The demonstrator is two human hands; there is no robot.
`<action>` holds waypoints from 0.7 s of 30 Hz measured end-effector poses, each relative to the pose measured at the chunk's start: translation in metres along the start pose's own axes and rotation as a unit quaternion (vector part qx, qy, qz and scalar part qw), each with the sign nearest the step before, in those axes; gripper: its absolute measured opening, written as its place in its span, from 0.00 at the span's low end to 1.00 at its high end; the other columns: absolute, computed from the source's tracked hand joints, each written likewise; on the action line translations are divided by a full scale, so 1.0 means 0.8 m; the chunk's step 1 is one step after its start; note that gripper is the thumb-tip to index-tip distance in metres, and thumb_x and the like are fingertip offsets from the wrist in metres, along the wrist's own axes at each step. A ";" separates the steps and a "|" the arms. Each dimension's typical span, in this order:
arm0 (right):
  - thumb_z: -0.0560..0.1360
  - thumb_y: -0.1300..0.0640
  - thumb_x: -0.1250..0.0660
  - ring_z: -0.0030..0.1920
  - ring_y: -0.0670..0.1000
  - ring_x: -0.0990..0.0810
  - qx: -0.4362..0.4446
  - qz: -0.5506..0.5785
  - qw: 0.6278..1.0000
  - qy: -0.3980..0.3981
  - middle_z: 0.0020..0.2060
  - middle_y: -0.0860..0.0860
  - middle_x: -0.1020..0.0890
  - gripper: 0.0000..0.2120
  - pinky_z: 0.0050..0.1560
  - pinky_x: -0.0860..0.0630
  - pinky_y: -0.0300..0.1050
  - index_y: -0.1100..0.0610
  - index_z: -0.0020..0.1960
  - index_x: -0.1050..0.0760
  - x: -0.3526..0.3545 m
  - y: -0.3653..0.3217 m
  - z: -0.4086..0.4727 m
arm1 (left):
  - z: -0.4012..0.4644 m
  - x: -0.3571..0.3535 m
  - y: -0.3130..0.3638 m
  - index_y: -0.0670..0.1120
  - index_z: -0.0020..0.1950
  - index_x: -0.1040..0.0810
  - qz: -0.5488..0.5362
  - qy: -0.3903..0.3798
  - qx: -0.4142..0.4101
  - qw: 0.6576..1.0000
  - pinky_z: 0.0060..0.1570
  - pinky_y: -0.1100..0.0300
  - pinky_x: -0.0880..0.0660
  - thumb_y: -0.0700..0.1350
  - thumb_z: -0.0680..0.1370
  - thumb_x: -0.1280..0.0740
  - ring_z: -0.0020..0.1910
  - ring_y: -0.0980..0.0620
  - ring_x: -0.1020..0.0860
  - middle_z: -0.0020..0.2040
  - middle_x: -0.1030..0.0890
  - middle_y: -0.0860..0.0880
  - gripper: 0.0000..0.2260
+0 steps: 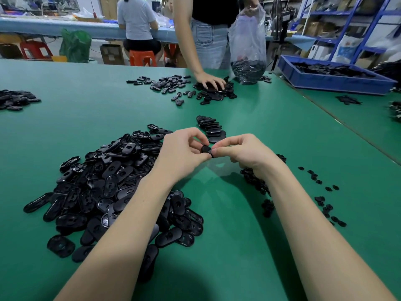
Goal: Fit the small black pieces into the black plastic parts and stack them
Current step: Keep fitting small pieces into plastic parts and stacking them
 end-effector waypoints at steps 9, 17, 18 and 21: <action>0.68 0.52 0.18 0.23 0.36 0.29 0.004 -0.012 1.000 0.016 0.20 0.35 0.27 0.08 0.23 0.39 0.28 0.49 0.42 0.16 0.005 0.003 0.007 | -0.001 -0.002 0.000 0.51 0.42 0.18 -0.067 0.003 0.025 0.997 0.36 0.73 0.25 0.38 0.66 0.19 0.33 0.62 0.18 0.38 0.16 0.52 0.12; 0.65 0.45 0.18 0.32 0.46 0.32 -0.009 0.039 0.999 -0.004 0.33 0.46 0.22 0.12 0.29 0.38 0.37 0.50 0.43 0.14 0.004 0.014 0.004 | 0.002 0.000 -0.006 0.53 0.42 0.18 -0.118 -0.036 0.069 0.990 0.39 0.64 0.25 0.39 0.69 0.23 0.36 0.57 0.17 0.38 0.14 0.52 0.10; 0.65 0.46 0.17 0.30 0.44 0.31 0.000 0.040 0.999 -0.005 0.32 0.46 0.23 0.12 0.29 0.38 0.36 0.51 0.42 0.15 0.004 0.014 0.004 | 0.003 -0.002 -0.007 0.54 0.43 0.18 -0.116 -0.042 0.076 0.989 0.43 0.61 0.23 0.40 0.69 0.24 0.38 0.55 0.17 0.39 0.14 0.52 0.09; 0.66 0.51 0.17 0.24 0.38 0.30 0.044 0.035 0.998 0.002 0.25 0.40 0.24 0.10 0.25 0.37 0.28 0.52 0.39 0.17 0.000 0.013 0.006 | 0.005 -0.005 -0.009 0.56 0.42 0.16 -0.074 -0.028 0.087 0.993 0.47 0.59 0.22 0.42 0.71 0.25 0.42 0.53 0.16 0.39 0.14 0.54 0.08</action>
Point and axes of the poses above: each hand's wrist, its own z-axis towards the middle knuckle, its own x-axis out of the back of the hand, y = z × x, the point moved 2 cm from there along z, towards the middle knuckle
